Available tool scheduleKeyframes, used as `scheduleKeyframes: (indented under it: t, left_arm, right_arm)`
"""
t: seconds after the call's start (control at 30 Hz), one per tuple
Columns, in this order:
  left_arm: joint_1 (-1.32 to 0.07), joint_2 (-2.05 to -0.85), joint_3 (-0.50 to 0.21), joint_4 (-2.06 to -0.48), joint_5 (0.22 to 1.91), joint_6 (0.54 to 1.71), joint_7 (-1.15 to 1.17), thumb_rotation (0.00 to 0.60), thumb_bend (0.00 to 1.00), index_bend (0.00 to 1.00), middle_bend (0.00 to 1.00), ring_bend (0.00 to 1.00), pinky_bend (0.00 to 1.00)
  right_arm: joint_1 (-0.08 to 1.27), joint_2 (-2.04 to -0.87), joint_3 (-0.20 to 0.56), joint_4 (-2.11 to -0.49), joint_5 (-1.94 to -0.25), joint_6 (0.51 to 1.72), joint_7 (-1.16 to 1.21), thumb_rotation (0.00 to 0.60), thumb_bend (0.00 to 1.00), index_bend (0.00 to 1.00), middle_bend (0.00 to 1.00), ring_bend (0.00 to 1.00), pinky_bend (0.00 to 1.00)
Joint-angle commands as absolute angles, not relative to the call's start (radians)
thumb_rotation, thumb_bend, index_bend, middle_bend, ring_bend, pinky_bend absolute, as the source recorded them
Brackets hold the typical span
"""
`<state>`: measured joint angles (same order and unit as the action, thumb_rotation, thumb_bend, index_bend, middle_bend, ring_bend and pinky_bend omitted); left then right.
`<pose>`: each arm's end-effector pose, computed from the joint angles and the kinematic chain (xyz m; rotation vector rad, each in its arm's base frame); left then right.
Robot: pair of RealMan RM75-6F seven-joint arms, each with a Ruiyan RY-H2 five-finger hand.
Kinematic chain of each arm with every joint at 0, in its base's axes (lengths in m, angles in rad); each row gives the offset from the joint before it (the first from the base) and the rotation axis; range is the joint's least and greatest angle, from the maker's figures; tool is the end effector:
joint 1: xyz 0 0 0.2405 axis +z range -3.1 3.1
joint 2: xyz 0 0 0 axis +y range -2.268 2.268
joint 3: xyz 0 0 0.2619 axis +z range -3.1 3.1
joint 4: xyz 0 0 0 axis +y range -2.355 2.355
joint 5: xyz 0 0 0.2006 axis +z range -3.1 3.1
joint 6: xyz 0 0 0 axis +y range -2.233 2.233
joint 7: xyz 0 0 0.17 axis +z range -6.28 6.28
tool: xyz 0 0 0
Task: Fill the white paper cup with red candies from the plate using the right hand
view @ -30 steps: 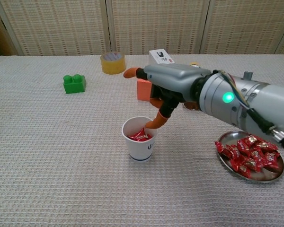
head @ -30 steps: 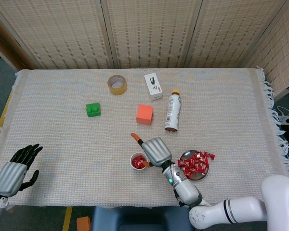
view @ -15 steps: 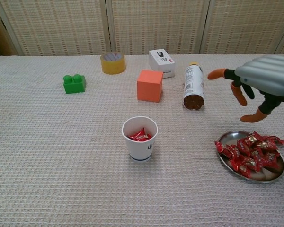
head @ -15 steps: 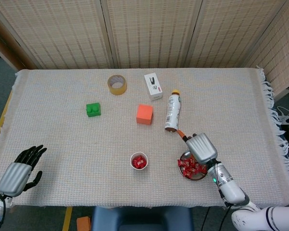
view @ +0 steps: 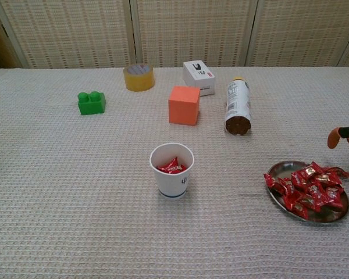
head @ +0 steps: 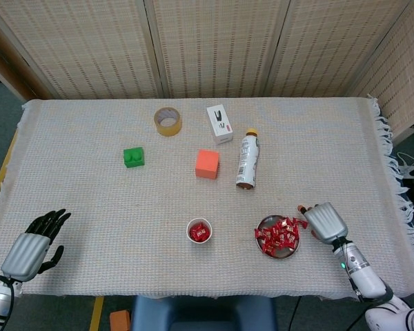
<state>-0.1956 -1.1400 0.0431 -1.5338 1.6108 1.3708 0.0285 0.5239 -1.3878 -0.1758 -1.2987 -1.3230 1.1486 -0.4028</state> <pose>-0.3038 0.2194 0.1314 -1.6825 -0.8558 -0.8305 -0.3068 -0.2977 0.0401 1.9453 -0.5739 0.4401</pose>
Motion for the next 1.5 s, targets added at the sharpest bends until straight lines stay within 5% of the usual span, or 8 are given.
scheduleKeyframes:
  t: [0.03,0.7,1.13,1.5]
  left_arm:
    - [-0.195,-1.138,0.042,-1.533,1.609,1.374,0.025,0.600,0.50,0.00,0.01,0.05,0.14]
    - [-0.196,-1.134,0.044,-1.530,1.610,1.372,0.015,0.600,0.50,0.00,0.01,0.05,0.14]
    - [-0.195,-1.135,0.044,-1.530,1.609,1.374,0.017,0.600,0.50,0.00,0.01,0.05,0.14]
    - [-0.191,-1.133,0.045,-1.531,1.611,1.382,0.017,0.600,0.50,0.00,0.01,0.05,0.14]
  right_arm:
    - [0.512,-1.413,-0.163,-1.271,-1.333,1.125,-0.391,0.600,0.12,0.33,0.63,0.61,0.93]
    - [0.503,-1.471,-0.080,-1.235,-1.356,1.056,-0.396,0.600,0.29,0.42,0.67,0.65,0.96]
    - [0.484,-1.484,-0.050,-1.224,-1.337,1.036,-0.435,0.600,0.31,0.54,0.70,0.69,0.96]
    - [0.463,-1.404,-0.001,-1.328,-1.386,1.143,-0.399,0.600,0.34,0.60,0.73,0.71,0.98]
